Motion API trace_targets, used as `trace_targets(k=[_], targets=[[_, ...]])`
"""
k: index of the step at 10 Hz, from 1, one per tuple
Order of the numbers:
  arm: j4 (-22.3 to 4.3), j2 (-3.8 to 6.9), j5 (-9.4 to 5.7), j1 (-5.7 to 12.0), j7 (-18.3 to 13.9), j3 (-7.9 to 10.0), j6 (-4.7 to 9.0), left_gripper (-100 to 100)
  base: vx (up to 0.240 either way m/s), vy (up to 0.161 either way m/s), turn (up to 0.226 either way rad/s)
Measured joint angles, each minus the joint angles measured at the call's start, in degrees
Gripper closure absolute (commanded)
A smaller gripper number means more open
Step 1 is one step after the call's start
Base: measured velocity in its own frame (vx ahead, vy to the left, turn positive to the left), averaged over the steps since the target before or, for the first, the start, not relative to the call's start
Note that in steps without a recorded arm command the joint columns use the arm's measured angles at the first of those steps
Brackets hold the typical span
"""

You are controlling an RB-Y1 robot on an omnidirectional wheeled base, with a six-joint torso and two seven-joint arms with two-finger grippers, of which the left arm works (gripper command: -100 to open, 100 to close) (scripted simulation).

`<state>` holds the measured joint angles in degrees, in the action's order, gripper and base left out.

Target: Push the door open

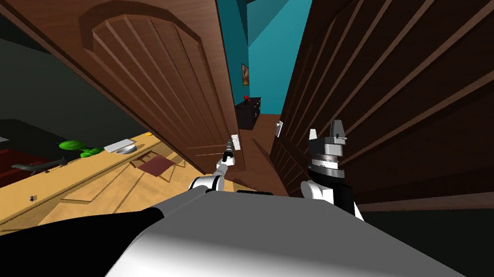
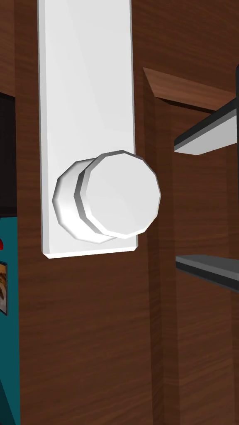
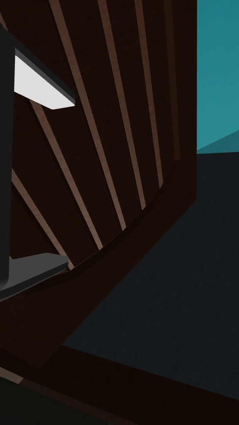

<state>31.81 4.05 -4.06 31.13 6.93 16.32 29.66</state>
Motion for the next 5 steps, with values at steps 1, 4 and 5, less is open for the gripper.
trace_targets(k=[1, 4, 5], targets=[[-0.04, -0.28, 0.02, 0.02, -0.04, -0.15, -0.06, -100, -0.208, -0.072, 0.013], [-1.69, -0.77, 0.06, 0.74, -0.55, -0.7, 0.48, -100, -0.212, -0.063, 0.008], [-1.28, -1.28, 0.09, 0.54, -0.52, -0.8, 0.23, -100, -0.177, -0.019, 0.006]])
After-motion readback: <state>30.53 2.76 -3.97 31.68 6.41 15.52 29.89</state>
